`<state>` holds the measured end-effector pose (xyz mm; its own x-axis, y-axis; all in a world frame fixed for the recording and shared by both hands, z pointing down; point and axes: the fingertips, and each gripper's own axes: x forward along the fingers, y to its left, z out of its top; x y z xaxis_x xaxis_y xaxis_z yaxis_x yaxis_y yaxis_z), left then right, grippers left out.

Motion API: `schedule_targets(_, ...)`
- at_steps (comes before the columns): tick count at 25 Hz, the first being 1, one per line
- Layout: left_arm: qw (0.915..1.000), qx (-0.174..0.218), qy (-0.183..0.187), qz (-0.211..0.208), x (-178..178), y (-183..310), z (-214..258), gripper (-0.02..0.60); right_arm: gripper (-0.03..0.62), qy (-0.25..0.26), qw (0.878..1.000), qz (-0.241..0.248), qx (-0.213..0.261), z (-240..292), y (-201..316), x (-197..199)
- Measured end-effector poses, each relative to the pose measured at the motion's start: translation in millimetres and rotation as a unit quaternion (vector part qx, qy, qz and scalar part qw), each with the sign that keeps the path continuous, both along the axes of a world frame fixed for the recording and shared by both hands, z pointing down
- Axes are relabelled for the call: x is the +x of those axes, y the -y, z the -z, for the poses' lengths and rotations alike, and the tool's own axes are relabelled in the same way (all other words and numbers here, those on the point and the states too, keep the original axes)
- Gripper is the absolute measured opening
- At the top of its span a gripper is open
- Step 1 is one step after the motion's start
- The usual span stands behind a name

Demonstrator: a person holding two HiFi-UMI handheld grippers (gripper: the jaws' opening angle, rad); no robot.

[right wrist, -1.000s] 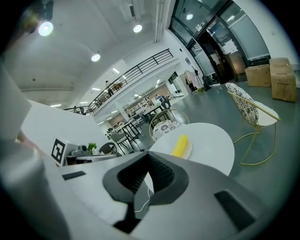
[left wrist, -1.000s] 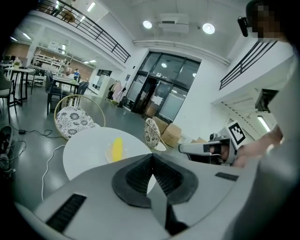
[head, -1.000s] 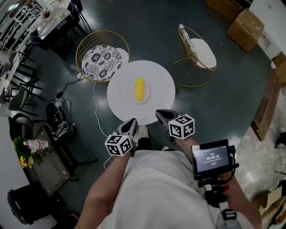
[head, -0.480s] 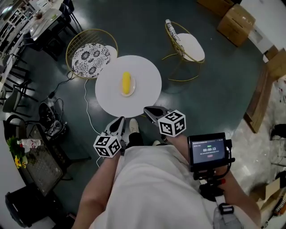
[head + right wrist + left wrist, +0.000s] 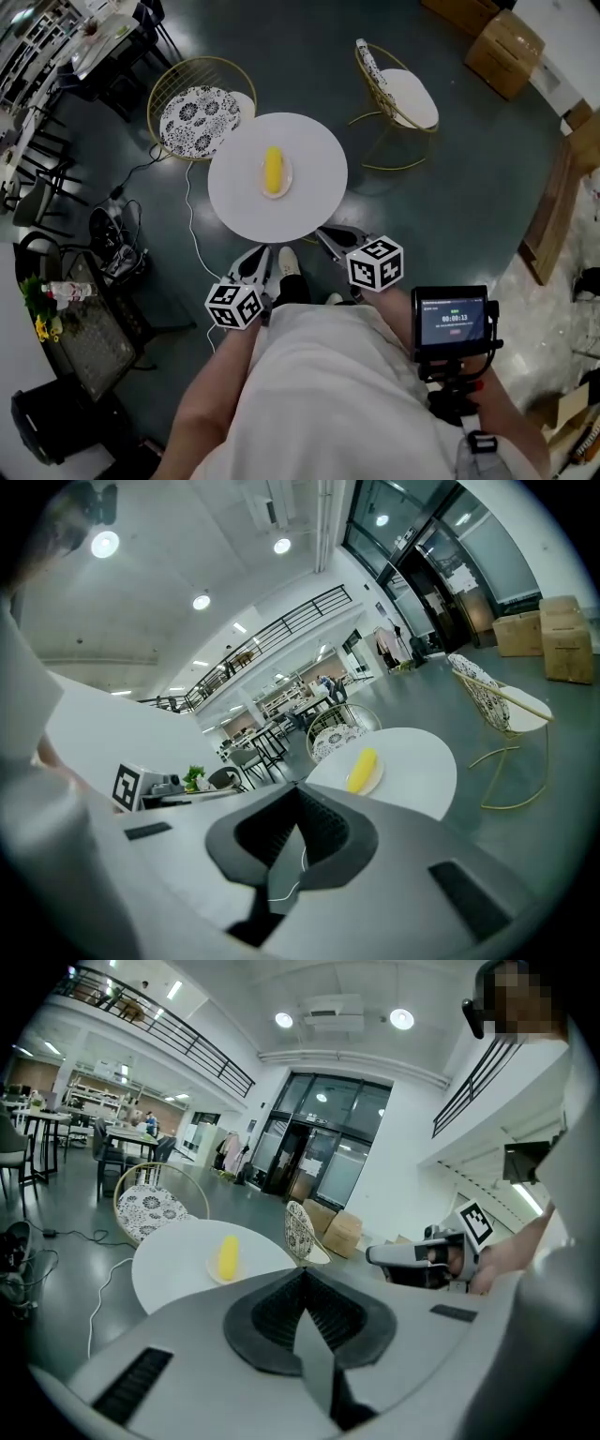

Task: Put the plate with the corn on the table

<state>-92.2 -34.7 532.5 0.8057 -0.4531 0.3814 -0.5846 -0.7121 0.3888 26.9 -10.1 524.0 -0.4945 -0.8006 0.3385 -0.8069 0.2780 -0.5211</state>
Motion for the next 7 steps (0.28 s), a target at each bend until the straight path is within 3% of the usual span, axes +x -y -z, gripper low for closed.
schedule_targets(7,0.9999,-0.014,0.003,0.004,0,18,-4,0.008,0.006,0.007,1.000,0.001,-0.009,-6,21,-4)
